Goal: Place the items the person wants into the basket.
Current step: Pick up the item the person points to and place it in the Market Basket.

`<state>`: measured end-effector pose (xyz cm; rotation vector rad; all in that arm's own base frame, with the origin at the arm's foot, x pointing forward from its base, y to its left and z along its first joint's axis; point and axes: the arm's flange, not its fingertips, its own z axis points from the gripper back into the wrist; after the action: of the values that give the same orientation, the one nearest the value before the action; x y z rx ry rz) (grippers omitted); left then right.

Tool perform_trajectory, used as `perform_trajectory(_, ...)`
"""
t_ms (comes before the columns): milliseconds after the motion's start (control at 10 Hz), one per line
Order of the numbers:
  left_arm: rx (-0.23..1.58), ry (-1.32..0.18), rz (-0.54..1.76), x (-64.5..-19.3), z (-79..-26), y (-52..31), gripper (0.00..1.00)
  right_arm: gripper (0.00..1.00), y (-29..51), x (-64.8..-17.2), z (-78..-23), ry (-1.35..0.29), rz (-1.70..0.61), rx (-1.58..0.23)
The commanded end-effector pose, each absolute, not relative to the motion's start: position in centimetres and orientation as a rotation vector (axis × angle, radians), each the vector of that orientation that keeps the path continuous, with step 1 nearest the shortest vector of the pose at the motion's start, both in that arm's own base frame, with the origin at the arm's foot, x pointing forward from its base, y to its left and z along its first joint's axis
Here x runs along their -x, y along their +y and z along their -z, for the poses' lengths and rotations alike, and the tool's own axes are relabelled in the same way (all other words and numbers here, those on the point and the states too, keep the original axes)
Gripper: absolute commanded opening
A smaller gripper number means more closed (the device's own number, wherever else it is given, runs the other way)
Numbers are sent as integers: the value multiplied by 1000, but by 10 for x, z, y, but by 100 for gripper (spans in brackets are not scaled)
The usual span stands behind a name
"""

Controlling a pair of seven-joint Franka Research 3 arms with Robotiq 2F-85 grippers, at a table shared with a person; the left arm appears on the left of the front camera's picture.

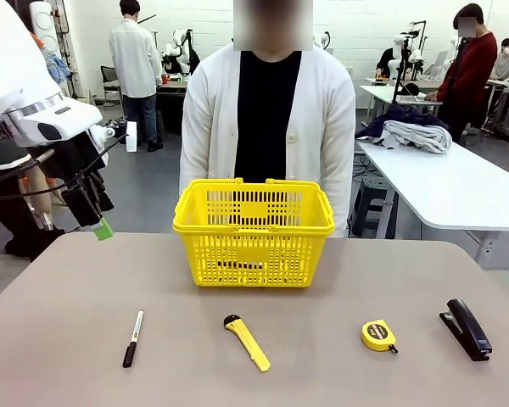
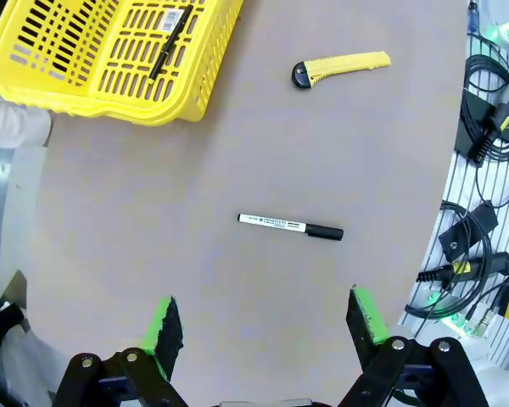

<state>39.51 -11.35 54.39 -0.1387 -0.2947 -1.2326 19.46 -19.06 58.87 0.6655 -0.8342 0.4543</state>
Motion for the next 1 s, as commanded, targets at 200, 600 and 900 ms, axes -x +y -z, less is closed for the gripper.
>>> perform_trajectory(200,139,-295,1233,-395,-544,-114,100,100,-190,-195,-589,-849,-468,-681)
perform_trajectory(600,394,-590,1241,-330,-597,28,100,100,-190,-195,-589,-849,-468,-681)
perform_trajectory(900,540,-741,1230,-295,-601,134,100,100,-190,-195,-589,-849,-468,-681)
